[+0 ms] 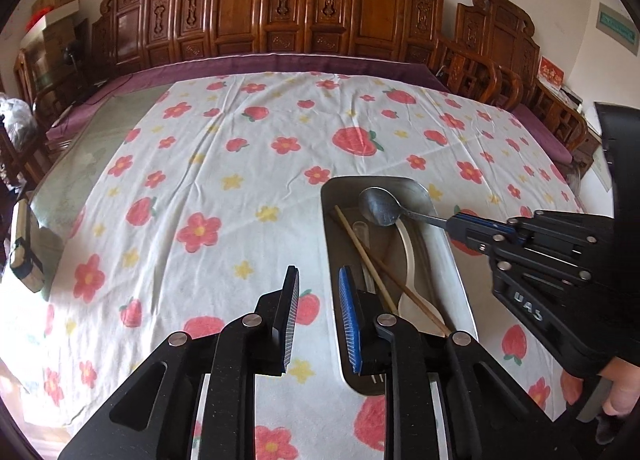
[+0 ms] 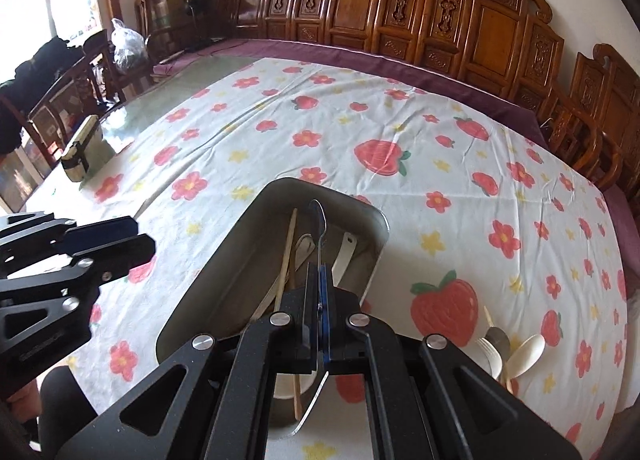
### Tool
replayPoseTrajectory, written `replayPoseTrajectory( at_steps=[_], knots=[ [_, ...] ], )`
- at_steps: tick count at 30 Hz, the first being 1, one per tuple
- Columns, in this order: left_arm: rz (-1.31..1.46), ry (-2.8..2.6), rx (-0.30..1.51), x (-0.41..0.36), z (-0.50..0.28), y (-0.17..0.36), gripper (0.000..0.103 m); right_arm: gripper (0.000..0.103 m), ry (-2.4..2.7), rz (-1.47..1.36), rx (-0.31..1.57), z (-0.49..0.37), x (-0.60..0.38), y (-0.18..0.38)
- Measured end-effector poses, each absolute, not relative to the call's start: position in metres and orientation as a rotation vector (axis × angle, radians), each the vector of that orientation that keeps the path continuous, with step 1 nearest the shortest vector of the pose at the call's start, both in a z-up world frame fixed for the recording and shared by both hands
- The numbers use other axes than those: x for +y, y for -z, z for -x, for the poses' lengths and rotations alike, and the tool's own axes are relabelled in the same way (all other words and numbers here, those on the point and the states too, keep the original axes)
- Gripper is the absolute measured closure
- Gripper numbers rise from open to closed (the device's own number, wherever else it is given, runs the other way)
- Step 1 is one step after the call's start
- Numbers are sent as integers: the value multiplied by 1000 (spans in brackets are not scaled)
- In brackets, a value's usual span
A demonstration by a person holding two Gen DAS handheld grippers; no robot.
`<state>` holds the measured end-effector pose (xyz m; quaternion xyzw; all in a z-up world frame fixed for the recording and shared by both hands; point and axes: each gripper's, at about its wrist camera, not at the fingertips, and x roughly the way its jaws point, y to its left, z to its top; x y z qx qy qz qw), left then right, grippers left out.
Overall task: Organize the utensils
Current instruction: 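Carry the metal spoon into the tray and open the right tool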
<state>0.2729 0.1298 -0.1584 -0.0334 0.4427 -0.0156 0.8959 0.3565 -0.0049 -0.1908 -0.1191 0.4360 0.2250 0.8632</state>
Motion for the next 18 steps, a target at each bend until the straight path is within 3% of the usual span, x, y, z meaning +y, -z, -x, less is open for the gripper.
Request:
replayPoseTrajectory(
  at_steps=[18],
  knots=[
    [69,19,910,141,-266,155,83,100,-429,192,972,-361,2,206]
  ],
)
